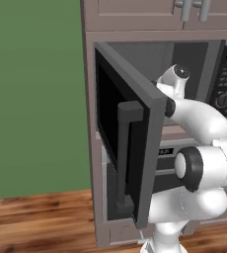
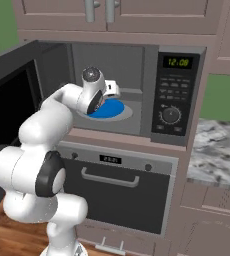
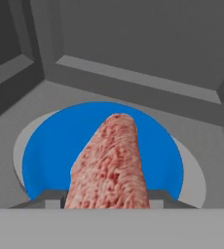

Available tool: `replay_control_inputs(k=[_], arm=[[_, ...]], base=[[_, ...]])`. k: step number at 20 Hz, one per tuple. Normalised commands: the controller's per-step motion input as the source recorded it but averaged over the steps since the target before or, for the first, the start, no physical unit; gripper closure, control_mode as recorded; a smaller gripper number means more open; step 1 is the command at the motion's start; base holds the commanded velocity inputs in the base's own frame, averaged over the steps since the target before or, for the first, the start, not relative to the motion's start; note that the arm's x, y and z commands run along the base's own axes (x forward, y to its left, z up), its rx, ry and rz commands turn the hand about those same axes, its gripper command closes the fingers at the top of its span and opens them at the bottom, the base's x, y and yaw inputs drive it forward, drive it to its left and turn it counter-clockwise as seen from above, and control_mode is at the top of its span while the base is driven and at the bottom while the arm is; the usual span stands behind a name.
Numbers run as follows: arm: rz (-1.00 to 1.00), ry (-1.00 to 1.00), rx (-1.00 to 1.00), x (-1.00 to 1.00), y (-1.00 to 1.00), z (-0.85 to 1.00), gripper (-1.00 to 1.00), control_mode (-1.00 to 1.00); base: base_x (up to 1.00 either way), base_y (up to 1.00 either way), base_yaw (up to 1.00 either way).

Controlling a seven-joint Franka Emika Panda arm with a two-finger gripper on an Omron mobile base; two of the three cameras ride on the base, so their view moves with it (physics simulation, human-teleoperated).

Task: Transport the steak from the fridge to the microwave and turn on the microwave.

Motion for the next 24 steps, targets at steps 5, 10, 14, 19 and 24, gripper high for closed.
replay_control_inputs(k=[5,10,14,19,24], arm=[[0.00,0.00,0.00,0.30,0.04,-0.22,1.00,-1.00],[0.00,0.00,0.00,0.29,0.00,-0.23,1.00,-1.00],[0.00,0.00,0.00,0.27,0.00,-0.23,1.00,-1.00],[0.00,0.00,0.00,0.27,0.00,-0.21,1.00,-1.00],[0.00,0.02,0.00,0.21,0.00,-0.10,1.00,-1.00]], base=[[0.00,0.00,0.00],[0.00,0.00,0.00],[0.00,0.00,0.00],[0.00,0.00,0.00],[0.00,0.00,0.00]])
